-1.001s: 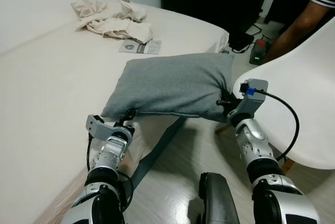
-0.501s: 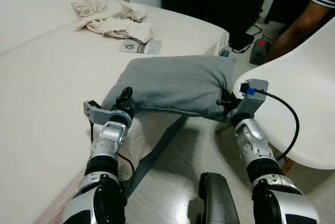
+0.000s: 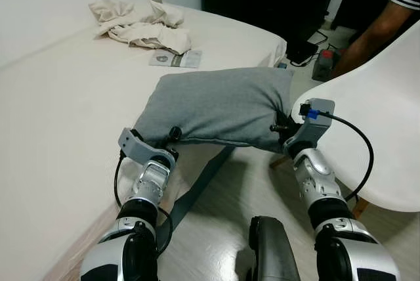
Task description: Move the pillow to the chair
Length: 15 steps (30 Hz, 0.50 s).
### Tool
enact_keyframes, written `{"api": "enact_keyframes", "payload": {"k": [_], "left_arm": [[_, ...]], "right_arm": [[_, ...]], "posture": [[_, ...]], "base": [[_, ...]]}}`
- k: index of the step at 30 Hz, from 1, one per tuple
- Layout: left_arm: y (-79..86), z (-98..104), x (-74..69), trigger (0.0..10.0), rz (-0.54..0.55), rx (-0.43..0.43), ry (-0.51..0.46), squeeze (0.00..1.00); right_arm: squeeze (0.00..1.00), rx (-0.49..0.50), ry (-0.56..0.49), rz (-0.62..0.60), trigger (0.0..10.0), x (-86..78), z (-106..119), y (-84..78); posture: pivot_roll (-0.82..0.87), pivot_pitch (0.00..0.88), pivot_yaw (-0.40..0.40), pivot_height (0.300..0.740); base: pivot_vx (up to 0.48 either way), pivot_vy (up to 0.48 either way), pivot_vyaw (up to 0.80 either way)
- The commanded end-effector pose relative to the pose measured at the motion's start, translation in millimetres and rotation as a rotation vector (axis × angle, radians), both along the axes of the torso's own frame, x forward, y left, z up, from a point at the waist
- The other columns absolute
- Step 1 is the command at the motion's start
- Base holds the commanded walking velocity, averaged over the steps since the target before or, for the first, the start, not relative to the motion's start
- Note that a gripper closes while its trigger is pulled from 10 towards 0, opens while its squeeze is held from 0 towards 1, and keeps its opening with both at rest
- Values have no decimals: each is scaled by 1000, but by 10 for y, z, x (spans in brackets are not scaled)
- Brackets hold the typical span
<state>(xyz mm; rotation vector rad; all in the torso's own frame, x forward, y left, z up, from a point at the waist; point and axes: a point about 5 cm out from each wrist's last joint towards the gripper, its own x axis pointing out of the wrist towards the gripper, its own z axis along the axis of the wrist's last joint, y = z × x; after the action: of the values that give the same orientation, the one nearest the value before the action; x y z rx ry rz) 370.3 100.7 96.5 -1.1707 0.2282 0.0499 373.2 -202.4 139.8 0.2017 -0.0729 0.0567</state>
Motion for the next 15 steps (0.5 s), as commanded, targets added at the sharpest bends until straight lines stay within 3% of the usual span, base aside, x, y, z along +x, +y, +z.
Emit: {"api": "enact_keyframes", "payload": {"k": [1, 10, 11, 12, 13, 15], "left_arm": [[-382, 55, -26, 10000, -65, -93, -7, 0], [-572, 190, 19, 10000, -80, -210, -12, 0], [-627, 220, 19, 8314, -92, -199, -25, 0], [-652, 234, 17, 1451, -101, -194, -32, 0], [-682, 244, 13, 0, -114, -184, -40, 0], [-708, 253, 9, 0, -127, -174, -47, 0]], "right_arm": [[0, 11, -53, 9, 0, 37, 120, 59], [0, 22, -52, 9, 0, 22, 92, 86], [0, 23, -51, 8, 0, 18, 85, 86], [0, 22, -50, 7, 0, 16, 81, 86], [0, 22, -49, 7, 0, 15, 78, 87], [0, 22, -48, 6, 0, 14, 75, 87]], "posture": [[-66, 191, 45, 565], [-68, 207, 59, 565], [-68, 207, 59, 565], [-69, 205, 60, 565], [-69, 204, 60, 565], [-69, 204, 60, 565]], "base": [[0, 0, 0], [0, 0, 0], [0, 0, 0], [0, 0, 0], [0, 0, 0], [0, 0, 0]]}}
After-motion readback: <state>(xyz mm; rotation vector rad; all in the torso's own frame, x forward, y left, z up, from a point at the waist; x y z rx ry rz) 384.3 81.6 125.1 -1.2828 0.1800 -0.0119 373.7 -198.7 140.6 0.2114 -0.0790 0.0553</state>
